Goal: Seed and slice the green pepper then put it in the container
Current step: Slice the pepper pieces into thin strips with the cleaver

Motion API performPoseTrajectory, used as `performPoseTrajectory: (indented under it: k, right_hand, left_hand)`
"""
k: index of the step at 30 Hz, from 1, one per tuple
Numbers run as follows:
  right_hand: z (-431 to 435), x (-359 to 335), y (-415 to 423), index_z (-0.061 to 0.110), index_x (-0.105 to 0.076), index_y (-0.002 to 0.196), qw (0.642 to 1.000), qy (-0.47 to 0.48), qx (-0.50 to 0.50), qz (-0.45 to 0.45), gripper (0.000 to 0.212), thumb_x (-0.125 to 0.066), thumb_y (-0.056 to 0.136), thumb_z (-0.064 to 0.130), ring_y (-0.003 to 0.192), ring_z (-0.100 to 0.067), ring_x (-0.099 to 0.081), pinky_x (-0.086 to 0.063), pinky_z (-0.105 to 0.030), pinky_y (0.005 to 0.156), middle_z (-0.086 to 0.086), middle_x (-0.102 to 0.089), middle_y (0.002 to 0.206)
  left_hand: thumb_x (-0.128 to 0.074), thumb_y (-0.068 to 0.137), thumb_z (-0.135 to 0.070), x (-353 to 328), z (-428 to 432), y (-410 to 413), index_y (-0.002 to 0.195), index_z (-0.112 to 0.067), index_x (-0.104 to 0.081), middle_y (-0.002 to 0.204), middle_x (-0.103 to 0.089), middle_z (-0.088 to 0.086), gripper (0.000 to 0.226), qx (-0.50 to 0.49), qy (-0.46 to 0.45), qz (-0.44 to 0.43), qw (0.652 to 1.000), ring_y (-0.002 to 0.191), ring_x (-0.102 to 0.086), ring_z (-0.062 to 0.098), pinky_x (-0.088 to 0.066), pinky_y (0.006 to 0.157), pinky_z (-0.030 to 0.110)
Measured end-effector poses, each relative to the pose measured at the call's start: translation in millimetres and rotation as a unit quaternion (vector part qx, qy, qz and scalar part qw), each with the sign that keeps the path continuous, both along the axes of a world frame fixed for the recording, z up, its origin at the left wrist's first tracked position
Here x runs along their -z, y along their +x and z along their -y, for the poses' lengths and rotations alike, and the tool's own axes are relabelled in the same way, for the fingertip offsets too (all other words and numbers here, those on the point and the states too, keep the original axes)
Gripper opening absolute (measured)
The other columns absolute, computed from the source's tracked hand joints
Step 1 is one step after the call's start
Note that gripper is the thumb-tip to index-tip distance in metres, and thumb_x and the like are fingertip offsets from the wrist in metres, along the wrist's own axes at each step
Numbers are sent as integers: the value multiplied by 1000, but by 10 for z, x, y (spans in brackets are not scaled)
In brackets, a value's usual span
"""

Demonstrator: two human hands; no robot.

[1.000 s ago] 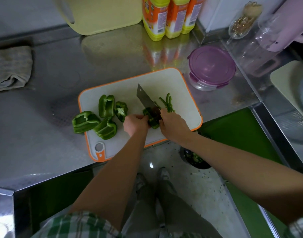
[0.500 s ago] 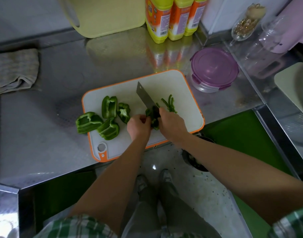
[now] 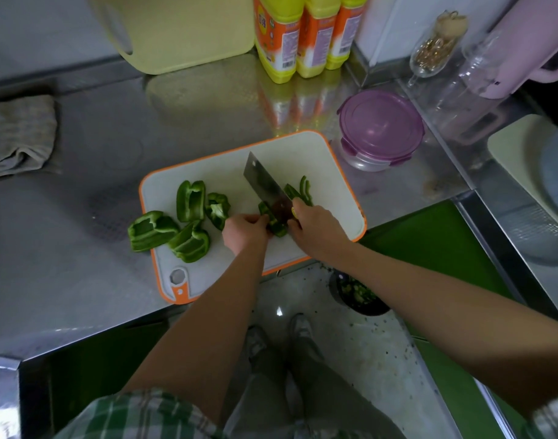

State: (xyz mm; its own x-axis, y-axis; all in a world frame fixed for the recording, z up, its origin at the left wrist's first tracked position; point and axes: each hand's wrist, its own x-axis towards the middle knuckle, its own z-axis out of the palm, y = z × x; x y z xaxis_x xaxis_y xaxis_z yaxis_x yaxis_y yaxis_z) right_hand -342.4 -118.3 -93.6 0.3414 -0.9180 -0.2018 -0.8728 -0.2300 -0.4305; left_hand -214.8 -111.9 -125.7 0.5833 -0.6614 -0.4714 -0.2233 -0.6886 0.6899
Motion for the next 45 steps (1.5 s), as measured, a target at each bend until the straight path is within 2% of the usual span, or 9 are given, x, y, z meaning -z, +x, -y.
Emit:
performPoseTrajectory:
  k: [7, 13, 19, 24, 28, 33, 36, 39, 45]
  right_hand:
    - [-69, 0, 127, 7, -44, 115, 998, 6, 5, -54, 18, -43, 99, 16, 84, -28, -62, -36, -31, 63, -12, -62, 93]
    - [-108, 11, 216, 7, -43, 118, 995, -5, 5, -98, 20, -43, 99, 12, 85, -29, -63, -36, -31, 62, -12, -64, 95]
    - [-35, 52, 331, 9, -44, 117, 997, 11, 9, -75, 19, -44, 98, 9, 85, -29, -64, -35, -32, 61, -10, -64, 94]
    - [11, 101, 267, 8, -45, 117, 999, -17, 14, -41, 21, -42, 100, 19, 84, -32, -63, -37, -32, 61, -12, -64, 93]
    - [76, 122, 155, 6, -44, 112, 999, -16, 50, -2, 20, -42, 100, 22, 80, -33, -61, -33, -31, 59, -9, -55, 83]
    - [129, 105, 19, 5, -43, 121, 999, -15, 45, -27, 28, -42, 100, 23, 79, -32, -60, -34, -31, 60, -15, -61, 91]
    - [95, 91, -25, 5, -43, 115, 999, 2, 33, -29, 23, -43, 100, 22, 73, -28, -54, -33, -31, 59, -11, -56, 85]
    - [47, 101, -61, 6, -43, 113, 999, 0, 9, -48, 20, -42, 100, 22, 75, -31, -58, -33, -31, 58, -11, -56, 84]
    - [10, 142, -49, 8, -43, 111, 998, -4, 9, -64, 17, -41, 100, 22, 73, -27, -56, -33, -31, 58, -4, -47, 78]
  left_hand:
    - [-71, 85, -24, -8, 26, 14, 95, -10, -77, 91, -75, 10, 18, 0, 12, -11, 1000, 85, -69, 24, -56, 77, 33]
    - [-73, 83, -26, 14, 54, 21, 86, -11, -78, 84, -74, 9, 16, 7, 19, -12, 1000, 81, -70, 24, -57, 75, 33]
    - [-70, 85, -26, 21, 42, 27, 73, -15, -74, 79, -74, 10, 16, 42, 11, 4, 999, 76, -68, 25, -56, 72, 33]
    - [-67, 87, -29, 78, -31, 44, 86, -13, -76, 77, -74, 6, 19, 75, -15, 14, 997, 78, -68, 22, -55, 75, 35]
    - [-63, 89, -29, 85, -37, 38, 82, -11, -76, 70, -72, 5, 23, 81, -29, 14, 996, 75, -68, 19, -53, 71, 29]
    - [-61, 93, -27, 58, -9, -61, 79, -11, -74, 69, -72, 7, 25, 98, -27, 11, 995, 66, -63, 15, -42, 59, 23]
    - [-60, 94, -26, 63, 13, -88, 87, -10, -74, 72, -73, 8, 23, 89, -29, 11, 996, 70, -65, 16, -42, 60, 22]
    - [-59, 95, -26, 69, 28, -108, 88, -12, -74, 70, -72, 7, 21, 80, -31, 13, 996, 68, -64, 14, -40, 55, 21]
    - [-59, 94, -26, 108, 29, -126, 97, -10, -74, 76, -73, 8, 22, 74, -36, 28, 996, 76, -68, 20, -48, 65, 25]
